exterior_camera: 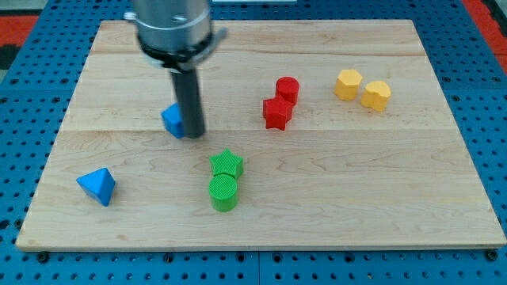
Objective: Push the blue cube above the blue triangle
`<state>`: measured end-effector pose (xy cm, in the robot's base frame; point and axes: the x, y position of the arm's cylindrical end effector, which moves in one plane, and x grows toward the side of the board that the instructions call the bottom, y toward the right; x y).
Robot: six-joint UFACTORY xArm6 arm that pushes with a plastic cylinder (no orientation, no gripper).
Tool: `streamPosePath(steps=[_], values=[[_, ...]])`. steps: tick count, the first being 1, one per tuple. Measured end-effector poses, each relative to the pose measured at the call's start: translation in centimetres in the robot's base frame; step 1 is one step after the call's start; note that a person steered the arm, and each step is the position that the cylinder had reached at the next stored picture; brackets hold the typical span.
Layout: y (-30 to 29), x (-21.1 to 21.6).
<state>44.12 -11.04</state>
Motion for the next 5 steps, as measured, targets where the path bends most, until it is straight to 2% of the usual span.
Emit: streamPosePath(steps=[1,2,3,4,5], values=[[1.2,-1.2],[6.6,-6.6],[1.4,-5.5],[-5.4,-1.6],[-8.4,-0.7]])
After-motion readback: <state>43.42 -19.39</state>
